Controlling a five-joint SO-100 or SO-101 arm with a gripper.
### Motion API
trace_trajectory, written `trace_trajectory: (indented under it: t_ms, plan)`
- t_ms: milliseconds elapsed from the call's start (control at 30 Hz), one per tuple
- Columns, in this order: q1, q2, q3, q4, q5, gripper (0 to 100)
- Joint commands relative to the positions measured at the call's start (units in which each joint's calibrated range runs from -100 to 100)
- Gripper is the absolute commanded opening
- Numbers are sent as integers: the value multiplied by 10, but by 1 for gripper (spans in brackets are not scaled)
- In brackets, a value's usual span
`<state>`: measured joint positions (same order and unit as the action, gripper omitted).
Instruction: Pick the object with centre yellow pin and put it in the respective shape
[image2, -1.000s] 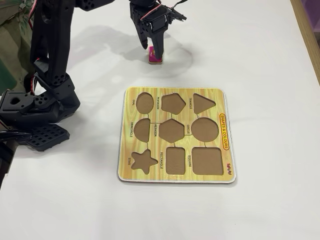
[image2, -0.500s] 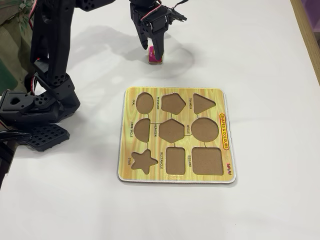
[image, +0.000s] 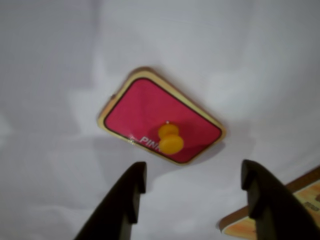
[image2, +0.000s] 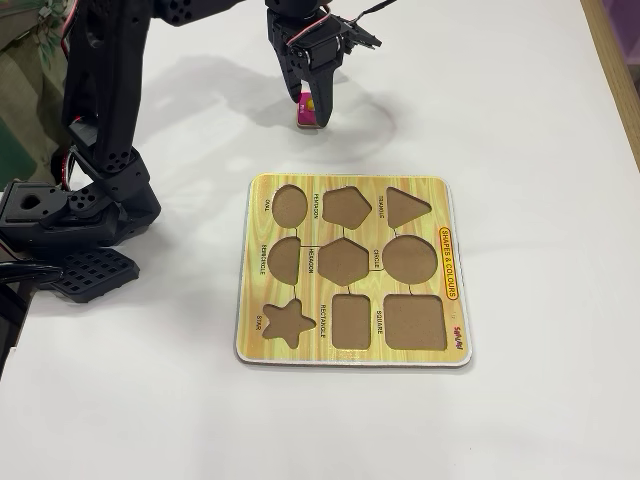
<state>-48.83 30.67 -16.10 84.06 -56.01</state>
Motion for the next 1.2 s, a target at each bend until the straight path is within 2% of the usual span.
trace_trajectory:
  t_ms: [0,400,600,767,1167]
  plan:
    - [6,-10,-7,-6,-1,22]
    - [-4,29,-15,-6,-3,22]
    - [-1,22,-10,-7,-4,22]
    - [-3,1,-4,-52,1,22]
    - [-2,-6,-4,-52,1,22]
